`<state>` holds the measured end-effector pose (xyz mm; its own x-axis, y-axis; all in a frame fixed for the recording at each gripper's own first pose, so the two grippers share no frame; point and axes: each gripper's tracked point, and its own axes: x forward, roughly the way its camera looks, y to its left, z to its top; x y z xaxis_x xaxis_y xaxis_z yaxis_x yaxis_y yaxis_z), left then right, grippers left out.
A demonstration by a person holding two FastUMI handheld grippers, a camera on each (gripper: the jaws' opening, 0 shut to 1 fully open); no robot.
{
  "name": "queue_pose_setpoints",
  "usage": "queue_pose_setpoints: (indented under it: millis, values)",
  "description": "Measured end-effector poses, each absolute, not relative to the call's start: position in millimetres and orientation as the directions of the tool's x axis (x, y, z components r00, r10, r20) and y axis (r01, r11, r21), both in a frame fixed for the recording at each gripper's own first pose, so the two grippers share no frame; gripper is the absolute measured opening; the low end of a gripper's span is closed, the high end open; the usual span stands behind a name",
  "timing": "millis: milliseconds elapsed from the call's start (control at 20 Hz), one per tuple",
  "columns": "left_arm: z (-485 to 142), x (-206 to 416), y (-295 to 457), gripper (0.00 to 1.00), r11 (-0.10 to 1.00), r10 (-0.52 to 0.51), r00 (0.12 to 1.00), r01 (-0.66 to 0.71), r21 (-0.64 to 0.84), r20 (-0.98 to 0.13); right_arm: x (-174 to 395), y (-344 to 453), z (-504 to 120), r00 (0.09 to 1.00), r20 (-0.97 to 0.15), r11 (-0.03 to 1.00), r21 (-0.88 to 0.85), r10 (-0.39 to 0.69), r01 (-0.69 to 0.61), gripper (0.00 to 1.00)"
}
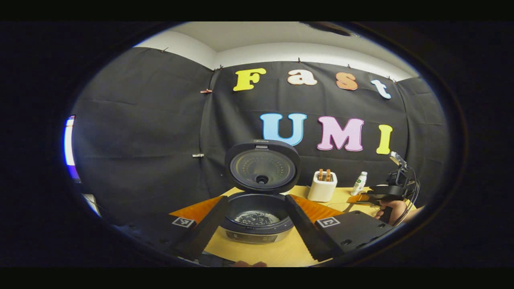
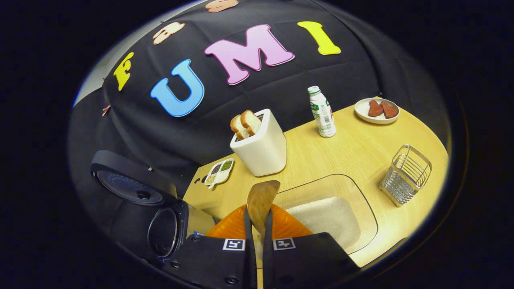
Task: Close the left gripper, press the button to open the rice cooker; take a wooden spoon from the chopstick holder with the right hand, scoop a spoonful of rice and pour it into the rice cooker, then put the wooden spoon back into the chopstick holder.
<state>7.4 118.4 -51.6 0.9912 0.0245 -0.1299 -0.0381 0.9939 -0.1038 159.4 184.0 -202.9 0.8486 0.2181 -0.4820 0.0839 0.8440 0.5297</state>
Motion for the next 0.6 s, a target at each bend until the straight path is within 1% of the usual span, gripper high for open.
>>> queue_pose_setpoints:
  millis: [300,450,600]
  values:
    - [-52,4,119,0.95,0.995,0.019,0.992,-0.032,-0.100,-0.125,160,165,-190,0.874,-0.453,0.817,0.562,0.173,0.129,0.10]
    - [-47,4,119,0.95,0.995,0.016,0.994,-0.027,-0.099,-0.112,162,154,-178,0.896,-0.418,0.768,0.620,0.152,0.159,0.10]
    - [-47,5,117,0.95,0.996,0.009,0.994,-0.019,-0.087,-0.111,165,139,-175,0.904,-0.413,0.741,0.641,0.111,0.201,0.10]
